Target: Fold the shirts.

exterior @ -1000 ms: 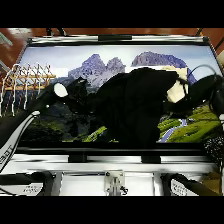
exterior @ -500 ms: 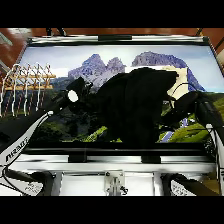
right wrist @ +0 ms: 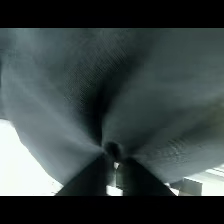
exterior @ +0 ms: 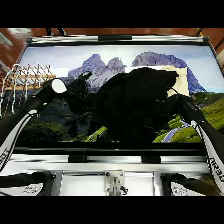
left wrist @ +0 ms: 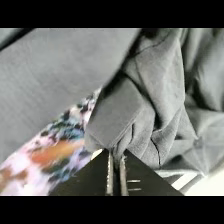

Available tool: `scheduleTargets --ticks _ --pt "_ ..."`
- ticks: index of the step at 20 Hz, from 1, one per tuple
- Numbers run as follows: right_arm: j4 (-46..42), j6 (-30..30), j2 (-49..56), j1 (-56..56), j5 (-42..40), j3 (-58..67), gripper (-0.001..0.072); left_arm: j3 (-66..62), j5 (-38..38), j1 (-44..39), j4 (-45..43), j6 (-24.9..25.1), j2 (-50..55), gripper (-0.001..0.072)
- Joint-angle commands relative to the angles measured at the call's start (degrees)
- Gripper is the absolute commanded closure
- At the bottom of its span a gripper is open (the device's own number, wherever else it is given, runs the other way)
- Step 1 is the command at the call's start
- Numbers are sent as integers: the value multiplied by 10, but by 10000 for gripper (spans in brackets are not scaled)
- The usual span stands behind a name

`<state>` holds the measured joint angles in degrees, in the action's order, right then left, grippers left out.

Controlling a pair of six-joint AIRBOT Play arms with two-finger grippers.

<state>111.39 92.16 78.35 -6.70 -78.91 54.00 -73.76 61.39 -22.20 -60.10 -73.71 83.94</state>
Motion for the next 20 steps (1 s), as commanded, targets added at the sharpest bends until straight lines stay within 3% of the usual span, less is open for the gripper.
scheduleTargets --ticks 1,5,8,11,15,17,20 --pt "-10 -3 -5 -11 -10 19 630 -2 83 0 -82 5 -56 641" --pt "18 -9 -65 21 -41 103 631 14 165 -1 -117 -4 -118 642" --pt "27 -4 -107 27 -78 162 631 27 171 -18 -102 -16 -179 642" --pt "56 -9 -153 26 -95 216 631 25 154 -25 -102 -63 -263 642" --pt "78 -69 -205 26 -137 313 631 8 159 -24 -102 -139 -392 642" --pt "90 -98 -223 26 -144 369 631 -28 158 -24 -102 -143 -431 641" --pt "87 -125 -214 26 -119 441 632 -106 156 -8 -103 -147 -408 642"
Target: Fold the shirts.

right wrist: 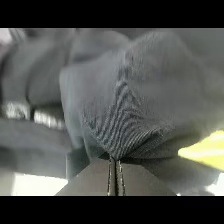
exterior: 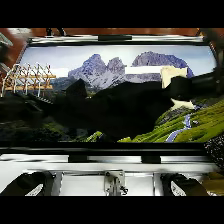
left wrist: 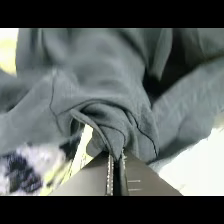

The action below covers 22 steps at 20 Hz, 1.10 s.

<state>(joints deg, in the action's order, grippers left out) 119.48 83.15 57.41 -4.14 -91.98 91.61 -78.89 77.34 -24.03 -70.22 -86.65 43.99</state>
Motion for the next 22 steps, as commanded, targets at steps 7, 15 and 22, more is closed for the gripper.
scheduleTargets --ticks 7,15,22 --pt "-29 -13 205 0 44 73 631 -83 -8 123 -1 -10 274 642" --pt "90 9 502 1 34 73 629 -83 5 140 229 94 569 641" --pt "89 68 447 50 161 109 124 -84 -82 172 232 149 527 638"
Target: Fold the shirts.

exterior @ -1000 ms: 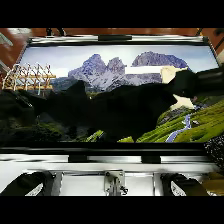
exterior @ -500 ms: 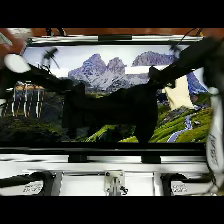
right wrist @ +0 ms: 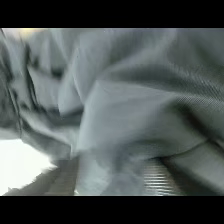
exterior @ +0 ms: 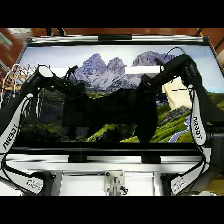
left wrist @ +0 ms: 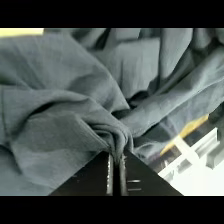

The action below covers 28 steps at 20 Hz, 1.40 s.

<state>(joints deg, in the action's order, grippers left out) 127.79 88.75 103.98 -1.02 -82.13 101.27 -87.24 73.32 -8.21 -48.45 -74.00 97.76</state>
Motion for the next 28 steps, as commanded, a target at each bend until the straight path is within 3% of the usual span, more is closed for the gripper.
scheduleTargets --ticks 1,2,3,4,5,8,9,11,15,21,23,24,25,28 --pt "6 9 -28 26 68 12 124 0 -53 17 14 22 -16 565" --pt "6 11 -32 30 62 12 124 0 -54 19 14 23 -18 382" --pt "5 20 -36 35 48 12 124 0 -53 21 14 24 -20 111" --pt "-5 33 -41 38 28 12 124 0 -52 26 13 24 -22 65" --pt "-36 43 -48 43 -2 12 124 0 -52 33 13 24 -26 65" --pt "-240 61 -71 39 -122 4 124 0 -45 57 13 24 -51 65" --pt "-231 75 -85 40 -124 -17 124 0 -37 65 9 24 -63 65" --pt "-186 85 -116 30 -62 -87 90 0 -22 73 -20 24 -89 66" --pt "-137 86 -118 1 47 -203 90 0 1 73 -47 24 -138 67" --pt "-73 87 -78 -43 149 -217 106 0 0 56 -47 24 -164 98" --pt "-77 103 -76 -45 179 -216 388 0 -3 50 -47 24 -164 98" --pt "-78 110 -78 -45 185 -210 585 0 -4 50 -47 24 -164 98" --pt "-81 114 -82 -43 177 -195 630 0 -4 50 -47 24 -164 98" --pt "-83 129 -108 -43 94 -125 630 0 -4 50 -47 36 -164 98"
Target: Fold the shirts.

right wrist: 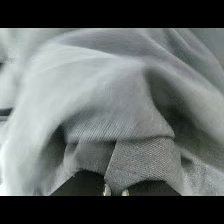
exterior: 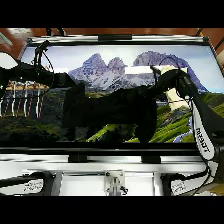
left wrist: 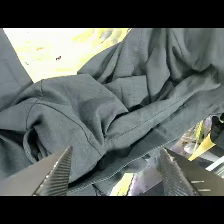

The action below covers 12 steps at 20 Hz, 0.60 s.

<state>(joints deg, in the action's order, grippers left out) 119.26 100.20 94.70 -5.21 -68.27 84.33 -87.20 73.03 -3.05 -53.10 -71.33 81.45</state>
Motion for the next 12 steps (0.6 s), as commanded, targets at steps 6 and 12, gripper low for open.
scheduleTargets --ticks 6,12 --pt "19 -97 -125 -6 -153 162 630 0 40 -2 -2 25 -11 106" --pt "67 -173 -160 -6 -165 165 630 26 106 -27 -134 17 -56 200"
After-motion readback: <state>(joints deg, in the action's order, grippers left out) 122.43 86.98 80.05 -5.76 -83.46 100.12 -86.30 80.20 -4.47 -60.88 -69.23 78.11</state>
